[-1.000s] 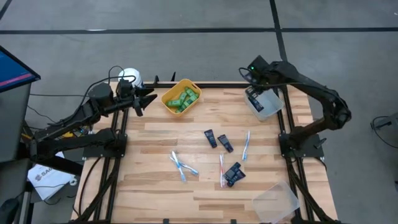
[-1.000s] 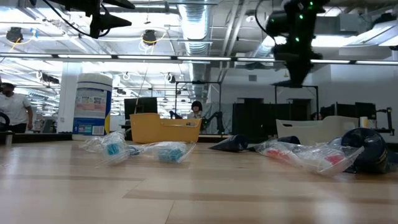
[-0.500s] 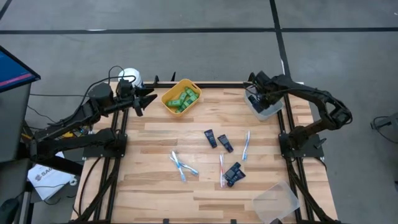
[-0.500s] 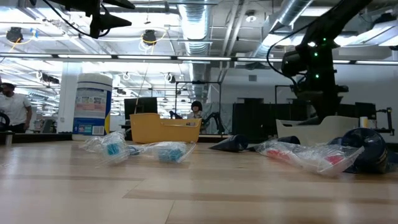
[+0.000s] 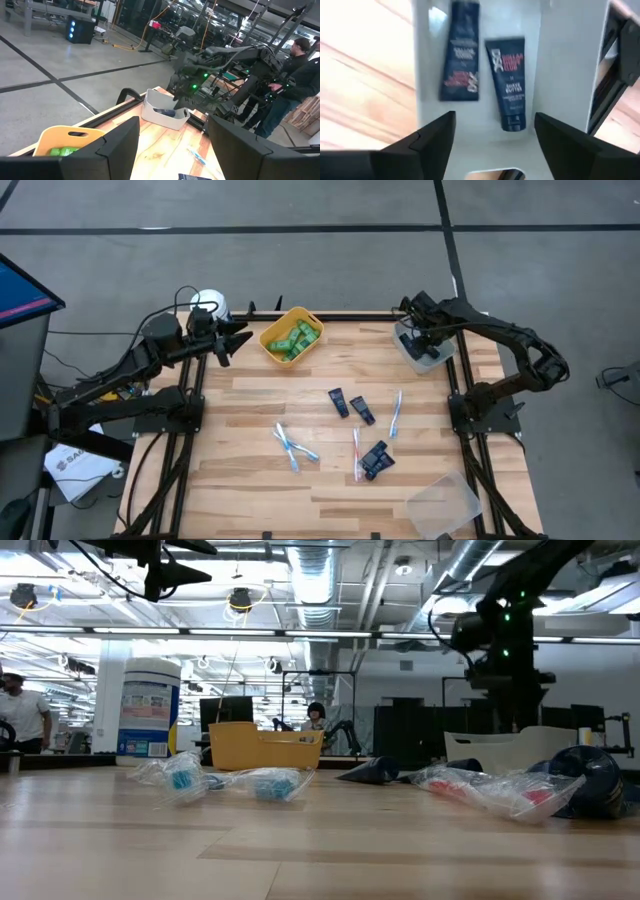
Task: Pick & Place Travel size toiletries
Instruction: Put the blue shave cream into the gray bin
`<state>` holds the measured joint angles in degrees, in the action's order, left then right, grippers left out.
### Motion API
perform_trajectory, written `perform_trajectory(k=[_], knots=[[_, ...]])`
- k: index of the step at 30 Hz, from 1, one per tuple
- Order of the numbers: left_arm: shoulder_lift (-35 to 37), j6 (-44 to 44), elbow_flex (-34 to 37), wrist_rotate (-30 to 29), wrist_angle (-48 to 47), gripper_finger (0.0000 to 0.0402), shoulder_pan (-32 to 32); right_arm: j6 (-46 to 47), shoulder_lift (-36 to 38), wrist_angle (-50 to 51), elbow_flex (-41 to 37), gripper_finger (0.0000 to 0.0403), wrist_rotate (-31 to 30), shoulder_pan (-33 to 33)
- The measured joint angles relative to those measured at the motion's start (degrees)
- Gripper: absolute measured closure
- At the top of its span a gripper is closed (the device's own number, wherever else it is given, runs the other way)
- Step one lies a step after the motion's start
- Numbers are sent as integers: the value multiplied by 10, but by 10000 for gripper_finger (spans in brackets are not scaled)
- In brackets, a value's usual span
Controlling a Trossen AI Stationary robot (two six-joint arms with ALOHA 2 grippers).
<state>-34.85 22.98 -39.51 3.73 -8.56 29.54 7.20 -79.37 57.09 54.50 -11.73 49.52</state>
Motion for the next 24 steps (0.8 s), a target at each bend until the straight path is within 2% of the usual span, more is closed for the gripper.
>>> perform_trajectory(k=[4, 9, 16, 20, 24], knots=[[0, 0, 0, 0, 0, 169, 0, 35, 29, 15, 46, 136, 42, -49], [0, 0, 0, 0, 0, 170, 0, 127, 41, 14, 77, 146, 75, -186], [0, -1, 0, 0, 0, 170, 0, 255, -35, -17, 77, 148, 76, -387], [0, -1, 0, 6, 0, 170, 0, 312, -82, -50, 77, 148, 77, -456], [0, -1, 0, 14, 0, 170, 0, 354, -115, -99, 77, 148, 105, -498]])
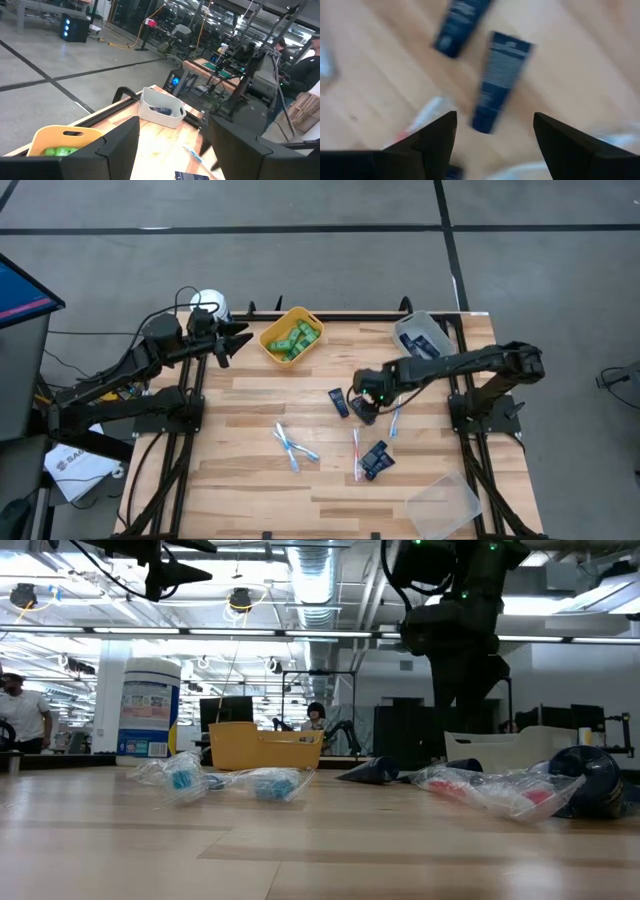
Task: Pick & Place Travel size toiletries
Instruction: Put the blue shave cream into the gray bin
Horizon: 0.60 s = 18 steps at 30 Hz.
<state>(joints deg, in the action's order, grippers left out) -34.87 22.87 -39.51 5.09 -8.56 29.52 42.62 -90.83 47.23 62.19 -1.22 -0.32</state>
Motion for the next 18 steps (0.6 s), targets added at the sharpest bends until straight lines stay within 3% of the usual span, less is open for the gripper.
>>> perform_trajectory(k=[7, 18], knots=[[0, 0, 0, 9, 0, 170, 0, 39, -58, -14, 0, 148, 4, -40], [0, 0, 0, 24, 0, 169, 0, 3, -154, -30, 2, 152, 13, -46]])
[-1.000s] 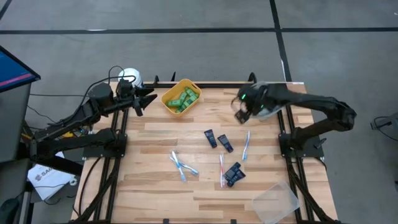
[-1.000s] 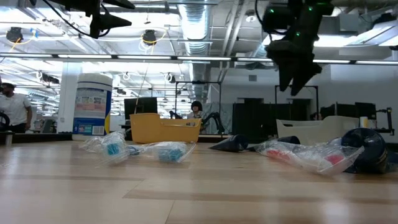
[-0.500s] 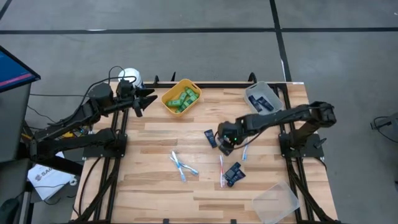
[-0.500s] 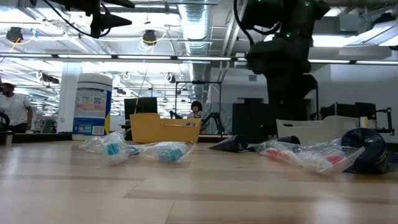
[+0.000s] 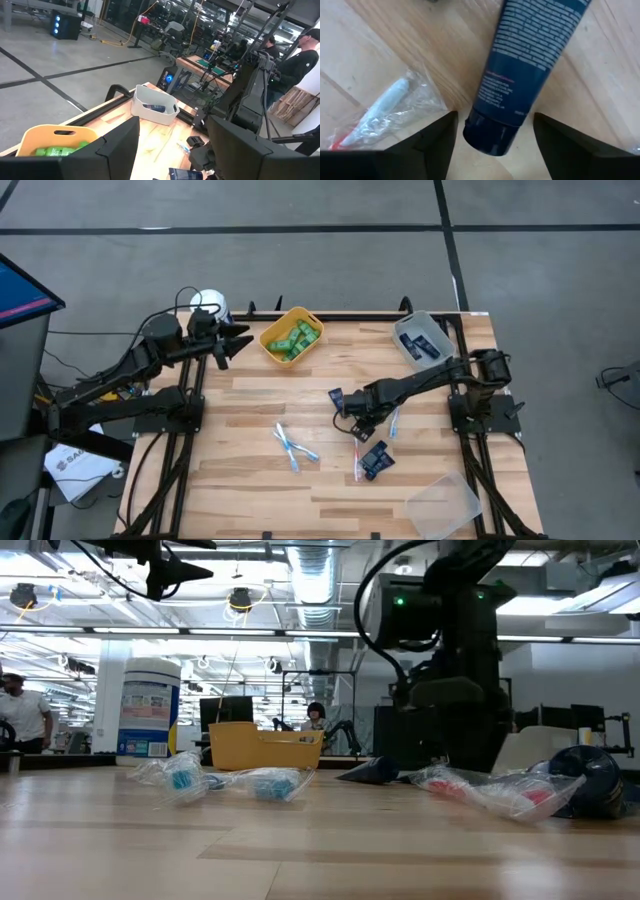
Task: Pick & Place Travel size toiletries
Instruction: Put the blue shave cream into the gray bin
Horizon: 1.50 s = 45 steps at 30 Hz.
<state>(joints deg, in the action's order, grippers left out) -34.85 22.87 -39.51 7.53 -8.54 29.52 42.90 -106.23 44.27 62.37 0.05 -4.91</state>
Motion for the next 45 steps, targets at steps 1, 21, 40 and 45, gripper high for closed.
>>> perform_trajectory(k=[1, 21, 40, 45], knots=[[0, 0, 0, 0, 0, 169, 0, -2, -3, -2, 0, 157, 0, 0], [0, 0, 0, -1, 0, 170, 0, -76, 94, 29, -3, 290, -5, 41], [0, 0, 0, -2, 0, 170, 0, -246, 269, 157, -2, 290, -122, 463], [0, 1, 0, -2, 0, 169, 0, -284, 214, 158, -2, 290, -122, 529]])
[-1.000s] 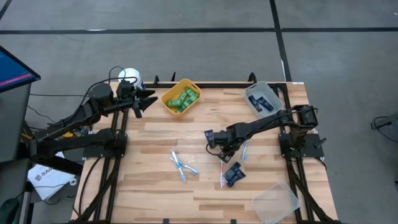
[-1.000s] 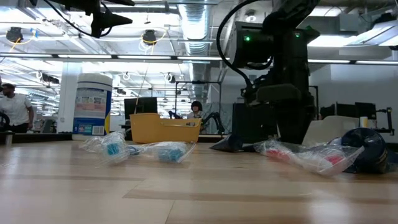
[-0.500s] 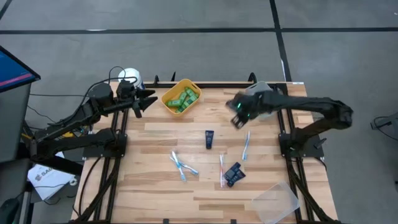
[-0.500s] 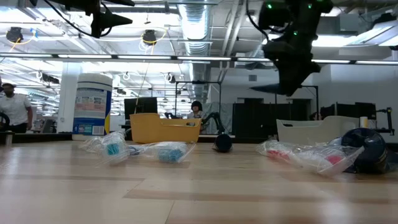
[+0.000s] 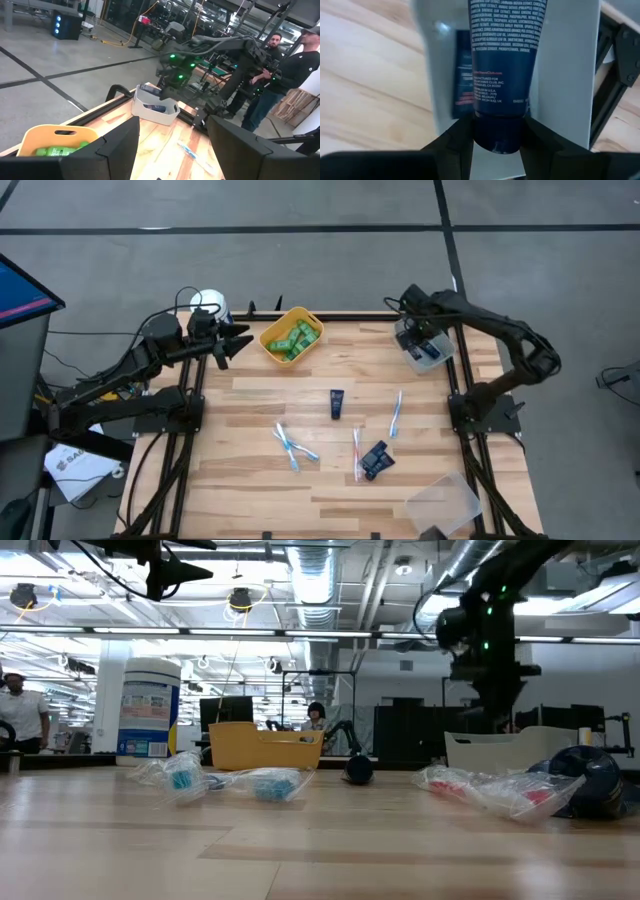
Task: Pick & Place Travel size toiletries
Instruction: Put the blue shave cream into the gray bin
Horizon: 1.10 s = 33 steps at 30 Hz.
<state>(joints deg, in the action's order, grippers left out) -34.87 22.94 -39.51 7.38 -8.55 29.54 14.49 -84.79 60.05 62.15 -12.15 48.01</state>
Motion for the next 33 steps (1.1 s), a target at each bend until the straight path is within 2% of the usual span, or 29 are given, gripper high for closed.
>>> perform_trajectory(k=[7, 12, 17, 21, 27, 33], knots=[[0, 0, 0, 0, 0, 170, 0, -29, -65, 0, 0, 289, -18, 28], [0, 0, 0, 0, 0, 170, 0, -29, -90, 1, 0, 245, -49, 28], [0, 0, 0, 0, 0, 170, 0, -40, -91, -6, 0, 217, -50, 26], [0, 0, 0, 0, 0, 170, 0, -36, -74, 27, 23, 196, -38, 17], [0, 0, 0, 0, 0, 170, 0, 24, -22, 42, 91, 180, -1, -53], [0, -1, 0, 0, 0, 170, 0, 154, -7, 12, 129, 181, 2, -189]])
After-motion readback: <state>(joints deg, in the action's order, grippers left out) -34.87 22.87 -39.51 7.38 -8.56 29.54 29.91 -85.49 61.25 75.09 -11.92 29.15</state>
